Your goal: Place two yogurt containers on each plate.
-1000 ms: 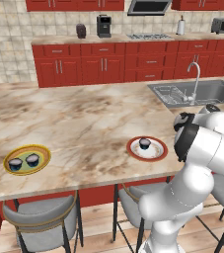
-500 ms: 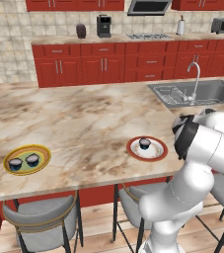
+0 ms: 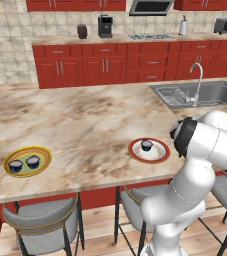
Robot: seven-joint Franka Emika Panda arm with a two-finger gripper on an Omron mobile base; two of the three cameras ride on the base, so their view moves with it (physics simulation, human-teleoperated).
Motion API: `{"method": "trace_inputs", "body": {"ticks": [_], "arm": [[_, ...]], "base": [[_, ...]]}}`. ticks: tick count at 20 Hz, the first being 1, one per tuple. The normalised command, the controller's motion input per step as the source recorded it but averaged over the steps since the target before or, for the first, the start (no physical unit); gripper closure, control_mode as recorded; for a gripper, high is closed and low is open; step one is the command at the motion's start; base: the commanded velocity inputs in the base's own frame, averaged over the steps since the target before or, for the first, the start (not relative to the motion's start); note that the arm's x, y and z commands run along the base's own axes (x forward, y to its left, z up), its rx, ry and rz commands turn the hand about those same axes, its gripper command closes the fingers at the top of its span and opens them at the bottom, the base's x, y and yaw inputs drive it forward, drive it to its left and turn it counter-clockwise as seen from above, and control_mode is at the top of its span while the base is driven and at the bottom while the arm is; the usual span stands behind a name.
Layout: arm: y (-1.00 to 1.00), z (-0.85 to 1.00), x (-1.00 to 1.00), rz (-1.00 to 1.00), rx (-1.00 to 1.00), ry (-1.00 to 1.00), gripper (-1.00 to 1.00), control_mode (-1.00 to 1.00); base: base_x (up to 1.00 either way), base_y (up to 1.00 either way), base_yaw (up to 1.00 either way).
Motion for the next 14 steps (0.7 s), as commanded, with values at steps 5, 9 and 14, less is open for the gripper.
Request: {"method": "trace_inputs", "body": {"ticks": [5, 9, 14], "arm": [[-0.02, 0.0, 0.19, 0.0, 0.0, 0.0, -1.0, -1.0], [-0.16, 0.0, 0.07, 0.0, 0.0, 0.0, -1.0, -1.0], [-0.16, -0.02, 0.0, 0.0, 0.0, 0.0, -1.0, -1.0]], "base": [[0.0, 0.0, 0.0], [0.0, 0.0, 0.0], [0.0, 0.0, 0.0]]}}
